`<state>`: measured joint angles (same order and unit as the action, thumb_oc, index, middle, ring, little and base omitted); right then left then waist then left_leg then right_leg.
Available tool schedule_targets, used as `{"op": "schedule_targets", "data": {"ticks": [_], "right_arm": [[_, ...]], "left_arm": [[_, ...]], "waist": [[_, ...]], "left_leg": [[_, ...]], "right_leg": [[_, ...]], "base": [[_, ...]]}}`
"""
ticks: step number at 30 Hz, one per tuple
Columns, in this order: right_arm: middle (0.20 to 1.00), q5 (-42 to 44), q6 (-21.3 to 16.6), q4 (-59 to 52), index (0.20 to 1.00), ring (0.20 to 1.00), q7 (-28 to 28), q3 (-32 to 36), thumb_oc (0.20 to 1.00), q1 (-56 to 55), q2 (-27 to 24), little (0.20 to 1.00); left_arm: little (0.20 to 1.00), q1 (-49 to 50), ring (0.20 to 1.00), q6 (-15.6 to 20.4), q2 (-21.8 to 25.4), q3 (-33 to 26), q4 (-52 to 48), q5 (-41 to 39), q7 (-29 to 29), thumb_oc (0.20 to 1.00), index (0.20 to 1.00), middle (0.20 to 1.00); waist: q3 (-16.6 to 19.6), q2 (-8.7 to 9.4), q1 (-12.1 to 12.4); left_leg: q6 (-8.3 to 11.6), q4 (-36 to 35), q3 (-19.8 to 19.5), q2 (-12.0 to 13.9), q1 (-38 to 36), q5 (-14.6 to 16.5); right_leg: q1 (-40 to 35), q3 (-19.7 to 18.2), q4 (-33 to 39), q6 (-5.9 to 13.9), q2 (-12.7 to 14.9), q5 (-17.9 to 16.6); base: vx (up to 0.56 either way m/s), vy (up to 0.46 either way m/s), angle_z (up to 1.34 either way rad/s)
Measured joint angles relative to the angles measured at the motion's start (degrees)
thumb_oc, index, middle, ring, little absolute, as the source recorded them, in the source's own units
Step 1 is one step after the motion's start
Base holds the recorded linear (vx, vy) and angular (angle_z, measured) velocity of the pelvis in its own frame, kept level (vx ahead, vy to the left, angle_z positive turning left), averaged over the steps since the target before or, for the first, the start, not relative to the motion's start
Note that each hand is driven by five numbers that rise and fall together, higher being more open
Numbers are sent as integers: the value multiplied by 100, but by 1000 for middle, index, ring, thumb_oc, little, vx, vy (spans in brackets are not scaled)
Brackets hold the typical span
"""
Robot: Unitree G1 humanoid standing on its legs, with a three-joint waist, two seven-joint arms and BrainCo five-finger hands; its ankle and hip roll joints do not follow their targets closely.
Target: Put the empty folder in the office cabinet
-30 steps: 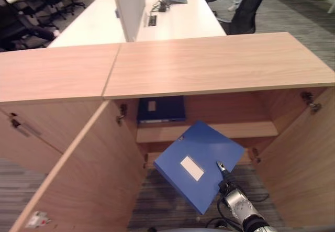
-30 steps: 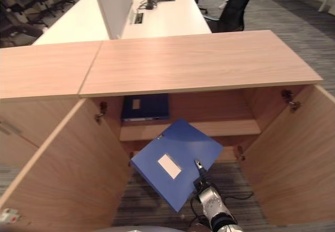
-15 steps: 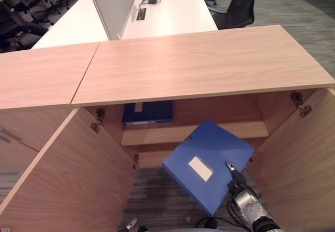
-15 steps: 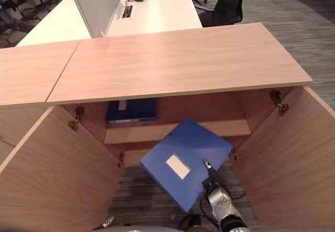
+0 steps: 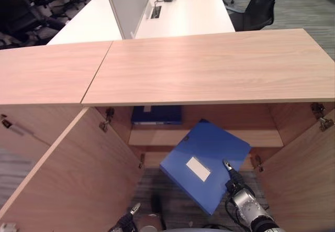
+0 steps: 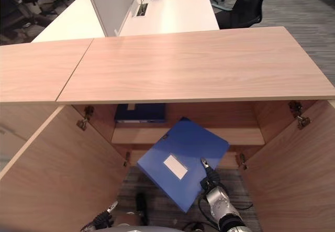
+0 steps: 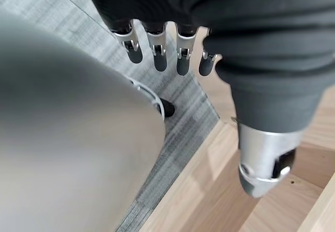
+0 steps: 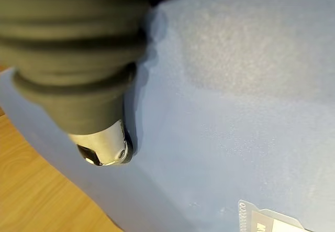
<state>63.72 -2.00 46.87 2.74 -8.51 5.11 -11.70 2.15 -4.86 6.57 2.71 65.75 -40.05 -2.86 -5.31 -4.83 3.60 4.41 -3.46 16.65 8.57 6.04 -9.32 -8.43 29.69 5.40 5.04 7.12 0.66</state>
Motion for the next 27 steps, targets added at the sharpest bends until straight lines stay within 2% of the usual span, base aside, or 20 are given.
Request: {"op": "schedule_targets", "data": {"ticks": [2,4,5,9,11,12,13,14,15,16,17,19,20,22,27], "right_arm": [[200,-30,8,-5,200,200,-15,-1,200,-2,121,200],[200,-30,9,-6,200,200,-15,7,200,-1,181,200],[200,-33,16,-9,200,200,-18,9,200,9,215,200],[200,-183,17,-18,200,200,-32,16,200,65,328,200],[200,-252,18,-16,200,200,-33,14,200,78,327,200],[200,-254,24,-14,200,200,-39,30,200,83,373,200],[200,-250,22,-25,200,200,-38,47,200,78,352,200],[200,-245,15,-39,200,200,-39,78,200,53,343,200],[200,-247,14,-66,200,200,-35,132,200,53,349,200],[200,-247,16,-161,200,200,-36,156,200,6,306,200],[200,-242,17,-358,200,200,-50,160,200,-16,324,200],[200,-243,14,-625,200,200,-54,164,200,4,322,200],[200,-236,-12,-727,200,200,-56,186,200,9,300,200],[200,-243,-56,-878,200,200,-16,243,200,-19,208,200],[200,-169,-474,-1396,200,200,17,670,200,61,10,200]], "left_arm": [[1000,8,1000,2,90,-5,-33,3,5,1000,1000,1000],[1000,1,1000,1,130,-6,-66,5,5,1000,1000,1000],[1000,12,1000,-3,140,-11,-56,14,6,1000,1000,1000],[1000,80,1000,-4,178,-12,-57,182,32,1000,1000,1000],[1000,105,1000,-12,159,-51,95,406,108,1000,1000,1000],[1000,83,1000,-18,173,-86,212,477,110,1000,1000,1000],[1000,144,1000,-56,163,-76,316,540,112,1000,1000,1000],[1000,167,1000,-90,165,-62,413,627,114,1000,1000,1000],[1000,228,1000,-118,190,-42,432,702,117,1000,1000,1000],[1000,277,1000,-122,202,-48,521,774,126,1000,1000,1000],[1000,272,1000,-126,238,-61,633,841,128,1000,1000,1000],[1000,280,1000,-160,264,-90,766,923,136,1000,1000,1000],[1000,321,1000,-161,277,-121,840,926,154,1000,1000,1000],[1000,476,1000,-144,274,-186,823,1013,224,1000,1000,1000],[1000,807,1000,-196,139,-336,760,1017,236,1000,1000,1000]], "waist": [[41,250,-11],[74,356,14],[87,372,57],[146,313,171],[192,220,193],[185,230,181],[230,137,154],[210,150,150],[227,96,157],[204,164,133],[182,127,119],[49,170,3],[30,193,-65],[33,196,-69],[141,78,2]], "left_leg": [[-128,-54,70,-308,-106,77],[-284,-70,77,-515,-182,92],[-374,-117,116,-658,-312,159],[-465,-148,217,-847,-564,309],[-464,-152,343,-835,-669,393],[-504,-144,400,-883,-738,536],[-506,-162,436,-840,-780,508],[-522,-170,511,-837,-851,602],[-558,-171,584,-847,-932,628],[-628,-223,613,-857,-952,701],[-685,-220,662,-836,-971,738],[-705,-222,678,-811,-972,746],[-726,-222,765,-799,-1001,730],[-674,-221,742,-785,-1132,759],[-430,-144,731,-600,-1183,749]], "right_leg": [[-20,-140,-4,97,252,-40],[-91,-142,-5,91,454,-46],[-197,-150,-11,211,560,-88],[-374,-241,-44,400,762,-77],[-220,-322,-451,428,886,40],[-104,-385,-718,455,996,58],[-4,-383,-1053,377,1070,170],[159,-374,-1419,394,1178,233],[292,-333,-1755,384,1293,297],[487,-270,-2067,409,1374,325],[746,-68,-2286,532,1454,463],[1070,74,-2113,574,1406,440],[1245,139,-1935,467,1353,250],[1151,279,-1728,499,1315,-110],[896,335,-1200,300,910,-240]], "base": [[220,209,-1],[184,223,12],[160,254,5],[134,277,-14],[88,285,-28],[73,229,-29],[76,216,-35],[59,160,-32],[66,106,-38],[96,48,-42],[108,18,-35],[93,-14,-14],[132,-46,8],[133,-45,6],[113,-42,-4]]}}
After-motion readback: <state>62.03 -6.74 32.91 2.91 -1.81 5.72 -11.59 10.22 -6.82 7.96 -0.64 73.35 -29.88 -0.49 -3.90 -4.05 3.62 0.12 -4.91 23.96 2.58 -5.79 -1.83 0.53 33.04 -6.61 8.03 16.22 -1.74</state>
